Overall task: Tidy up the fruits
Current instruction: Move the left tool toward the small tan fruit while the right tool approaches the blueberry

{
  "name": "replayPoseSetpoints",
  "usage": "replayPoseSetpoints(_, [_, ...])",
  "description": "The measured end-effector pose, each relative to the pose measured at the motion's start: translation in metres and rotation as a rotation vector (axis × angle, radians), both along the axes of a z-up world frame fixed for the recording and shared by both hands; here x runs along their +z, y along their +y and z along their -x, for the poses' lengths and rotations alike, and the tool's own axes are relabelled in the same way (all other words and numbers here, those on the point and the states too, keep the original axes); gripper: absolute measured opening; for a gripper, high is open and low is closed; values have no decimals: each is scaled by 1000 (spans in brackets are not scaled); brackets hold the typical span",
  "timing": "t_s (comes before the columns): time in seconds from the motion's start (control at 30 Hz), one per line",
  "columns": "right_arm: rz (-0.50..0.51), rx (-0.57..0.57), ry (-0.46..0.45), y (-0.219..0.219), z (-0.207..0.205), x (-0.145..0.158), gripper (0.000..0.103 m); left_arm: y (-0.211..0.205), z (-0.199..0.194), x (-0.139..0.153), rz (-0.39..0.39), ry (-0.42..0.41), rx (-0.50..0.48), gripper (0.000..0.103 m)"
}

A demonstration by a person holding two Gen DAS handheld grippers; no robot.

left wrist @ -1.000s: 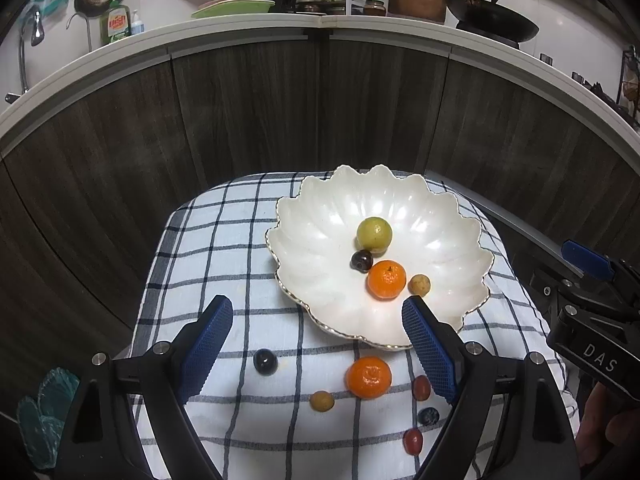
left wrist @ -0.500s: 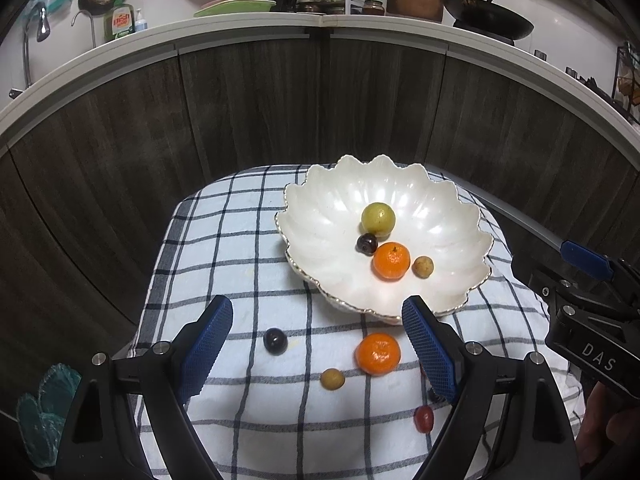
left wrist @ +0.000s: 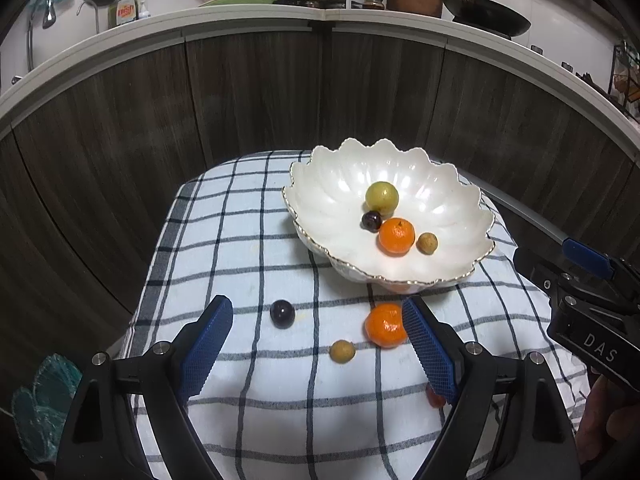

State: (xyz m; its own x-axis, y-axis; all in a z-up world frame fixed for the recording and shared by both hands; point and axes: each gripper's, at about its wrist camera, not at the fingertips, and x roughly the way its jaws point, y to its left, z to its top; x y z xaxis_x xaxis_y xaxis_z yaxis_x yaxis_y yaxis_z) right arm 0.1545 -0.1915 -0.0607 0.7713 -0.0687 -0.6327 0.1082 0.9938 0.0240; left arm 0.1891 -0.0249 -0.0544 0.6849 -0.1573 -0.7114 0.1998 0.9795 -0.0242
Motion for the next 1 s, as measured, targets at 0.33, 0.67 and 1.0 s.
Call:
replayPoseSetpoints(0.33, [16, -4, -2, 11, 7, -12, 77, 7, 5, -17, -2, 9, 1, 87])
replayPoseSetpoints(0.67, [15, -4, 1, 19, 12, -27, 77, 13, 9, -31, 2, 13, 6, 87])
replayPoseSetpoints(1.0, [21, -2, 10, 25, 21, -41, 77, 15, 18, -44, -10, -14, 8, 87])
